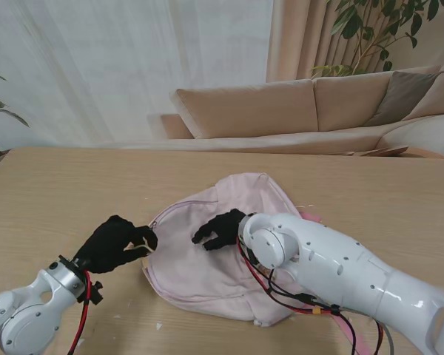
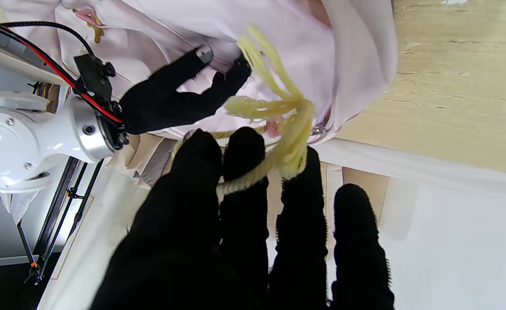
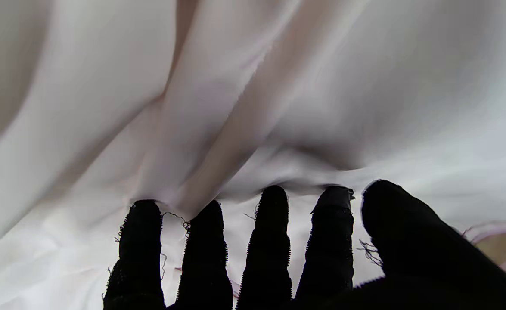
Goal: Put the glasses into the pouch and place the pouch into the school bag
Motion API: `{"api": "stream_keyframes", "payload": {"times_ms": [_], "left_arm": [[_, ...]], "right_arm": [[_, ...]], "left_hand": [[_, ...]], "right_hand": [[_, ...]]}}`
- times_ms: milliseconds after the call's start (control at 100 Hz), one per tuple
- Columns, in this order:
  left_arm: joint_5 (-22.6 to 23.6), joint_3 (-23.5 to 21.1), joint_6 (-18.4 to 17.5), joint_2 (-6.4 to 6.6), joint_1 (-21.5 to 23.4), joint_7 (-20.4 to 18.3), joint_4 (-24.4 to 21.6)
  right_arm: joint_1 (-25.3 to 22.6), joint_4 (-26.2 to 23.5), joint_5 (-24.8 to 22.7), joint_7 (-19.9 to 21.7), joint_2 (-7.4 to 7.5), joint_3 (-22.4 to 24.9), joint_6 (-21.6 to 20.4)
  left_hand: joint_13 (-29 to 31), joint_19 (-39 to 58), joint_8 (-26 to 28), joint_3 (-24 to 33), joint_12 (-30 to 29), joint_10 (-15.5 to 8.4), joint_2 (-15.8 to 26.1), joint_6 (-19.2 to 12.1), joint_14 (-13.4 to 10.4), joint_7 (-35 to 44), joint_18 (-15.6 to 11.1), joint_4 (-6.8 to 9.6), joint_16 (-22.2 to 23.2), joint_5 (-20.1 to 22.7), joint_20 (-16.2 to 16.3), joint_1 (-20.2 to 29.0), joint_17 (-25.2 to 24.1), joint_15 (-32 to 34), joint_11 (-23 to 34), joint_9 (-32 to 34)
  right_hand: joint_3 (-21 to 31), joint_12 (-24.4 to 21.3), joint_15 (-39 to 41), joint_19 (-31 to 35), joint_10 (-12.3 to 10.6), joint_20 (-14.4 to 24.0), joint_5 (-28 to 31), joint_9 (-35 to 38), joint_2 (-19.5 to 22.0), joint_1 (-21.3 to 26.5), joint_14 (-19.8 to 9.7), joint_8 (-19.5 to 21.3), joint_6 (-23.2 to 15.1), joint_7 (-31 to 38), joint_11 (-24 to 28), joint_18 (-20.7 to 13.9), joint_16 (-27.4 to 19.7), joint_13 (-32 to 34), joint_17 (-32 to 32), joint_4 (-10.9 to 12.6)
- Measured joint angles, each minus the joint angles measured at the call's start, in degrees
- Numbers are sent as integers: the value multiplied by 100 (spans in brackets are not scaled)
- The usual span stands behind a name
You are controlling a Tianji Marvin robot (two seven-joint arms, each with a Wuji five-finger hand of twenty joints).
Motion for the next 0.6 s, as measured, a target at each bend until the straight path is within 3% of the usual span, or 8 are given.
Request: {"api": "stream_keyframes", "payload": {"times_ms": [180, 320, 470, 600], "left_arm": [[-9, 21, 12, 0, 0, -1, 0], [-5, 16, -1, -1, 0, 1, 1], [70, 17, -1, -2, -16, 57, 26], [68, 96, 54, -5, -147, 160, 135]], "right_arm": [[256, 308, 625, 53, -338, -106, 844], [411, 465, 671, 114, -490, -195, 1169], [339, 480, 715, 170, -501, 41, 1286], [-195, 112, 208, -63, -353, 763, 1196]], "left_hand": [[0, 0, -60, 0, -230, 12, 0, 0, 3, 0, 0, 0, -2, 4, 0, 0, 0, -90, -361, 0], [0, 0, -94, 0, -366, 40, 0, 0, 5, 0, 0, 0, -41, 5, 0, 0, 0, -172, -564, 0], [0, 0, -109, 0, -370, 67, 0, 0, 6, 0, 0, 0, -45, 7, 0, 0, 0, -201, -565, 1], [0, 0, -109, 0, -370, 75, 0, 0, 7, 0, 0, 0, -80, 7, 0, 0, 0, -203, -565, 1]], "right_hand": [[-353, -63, 325, 142, 158, 16, -226, -44, 329, -64, -136, -132, 114, -394, -109, 334, 143, 30, 78, 0], [-448, -67, 447, 274, 231, 42, -370, -108, 474, -294, -242, -134, 248, -494, -170, 759, 159, 93, 173, 8], [-433, -68, 447, 405, 391, -63, -371, -108, 481, -288, -235, -134, 348, -506, -135, 946, 152, 167, 312, 67], [-424, 79, 523, 819, 532, 79, -129, 77, 314, -283, 160, 139, 388, -102, 231, 946, 233, 599, 597, 69]]}}
